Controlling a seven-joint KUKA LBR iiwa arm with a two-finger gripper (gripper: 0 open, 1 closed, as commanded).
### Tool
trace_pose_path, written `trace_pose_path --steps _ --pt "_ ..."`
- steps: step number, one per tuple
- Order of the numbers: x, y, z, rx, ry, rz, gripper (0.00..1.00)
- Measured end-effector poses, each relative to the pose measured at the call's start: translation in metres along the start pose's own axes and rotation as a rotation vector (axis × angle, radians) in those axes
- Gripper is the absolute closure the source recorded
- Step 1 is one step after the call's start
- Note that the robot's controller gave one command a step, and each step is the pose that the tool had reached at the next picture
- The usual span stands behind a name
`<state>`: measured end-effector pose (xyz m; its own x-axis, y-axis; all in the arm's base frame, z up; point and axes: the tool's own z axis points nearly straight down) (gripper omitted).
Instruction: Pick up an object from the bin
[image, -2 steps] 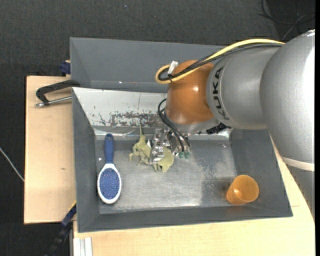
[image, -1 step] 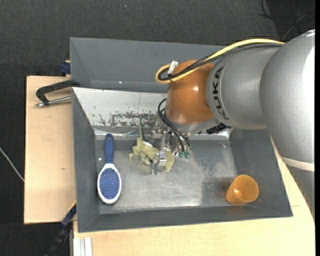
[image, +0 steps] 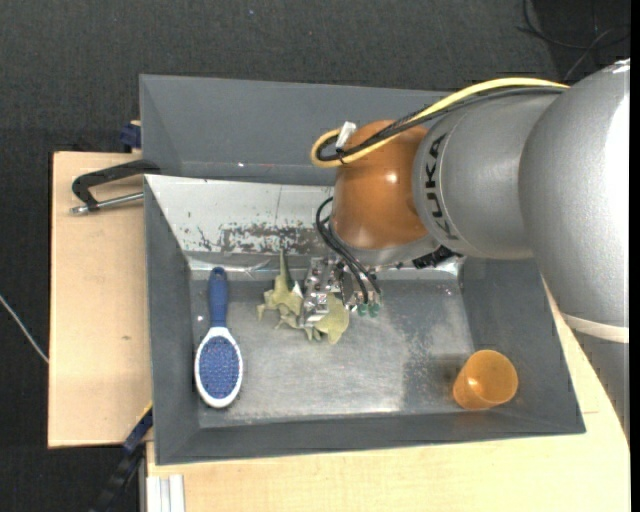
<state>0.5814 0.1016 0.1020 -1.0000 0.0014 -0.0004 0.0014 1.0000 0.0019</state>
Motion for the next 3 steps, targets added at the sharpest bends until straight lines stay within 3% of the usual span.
trace_pose_path --steps 1,2,3 --pt "0.0 0.0 0.0 0.0 0.0 0.001 0.0" --pt "0.0 0.0 0.0 0.0 0.0 0.0 1.0" --pt "0.008 -0.004 -0.109 -0.002 -0.014 0.004 1.0"
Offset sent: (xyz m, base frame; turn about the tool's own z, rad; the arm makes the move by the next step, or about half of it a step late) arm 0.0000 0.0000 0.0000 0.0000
